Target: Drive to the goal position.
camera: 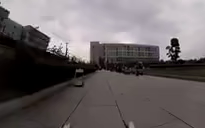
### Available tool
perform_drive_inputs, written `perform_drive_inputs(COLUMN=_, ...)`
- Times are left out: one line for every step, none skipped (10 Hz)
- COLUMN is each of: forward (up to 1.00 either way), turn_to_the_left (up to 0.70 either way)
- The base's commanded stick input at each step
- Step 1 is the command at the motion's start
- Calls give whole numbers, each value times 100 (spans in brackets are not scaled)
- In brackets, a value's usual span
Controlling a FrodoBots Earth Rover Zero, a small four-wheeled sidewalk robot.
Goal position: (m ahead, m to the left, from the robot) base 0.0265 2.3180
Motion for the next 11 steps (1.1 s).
perform_drive_inputs(forward=70, turn_to_the_left=0)
perform_drive_inputs(forward=70, turn_to_the_left=0)
perform_drive_inputs(forward=70, turn_to_the_left=0)
perform_drive_inputs(forward=70, turn_to_the_left=0)
perform_drive_inputs(forward=70, turn_to_the_left=0)
perform_drive_inputs(forward=70, turn_to_the_left=0)
perform_drive_inputs(forward=70, turn_to_the_left=0)
perform_drive_inputs(forward=70, turn_to_the_left=0)
perform_drive_inputs(forward=70, turn_to_the_left=0)
perform_drive_inputs(forward=70, turn_to_the_left=0)
perform_drive_inputs(forward=70, turn_to_the_left=0)
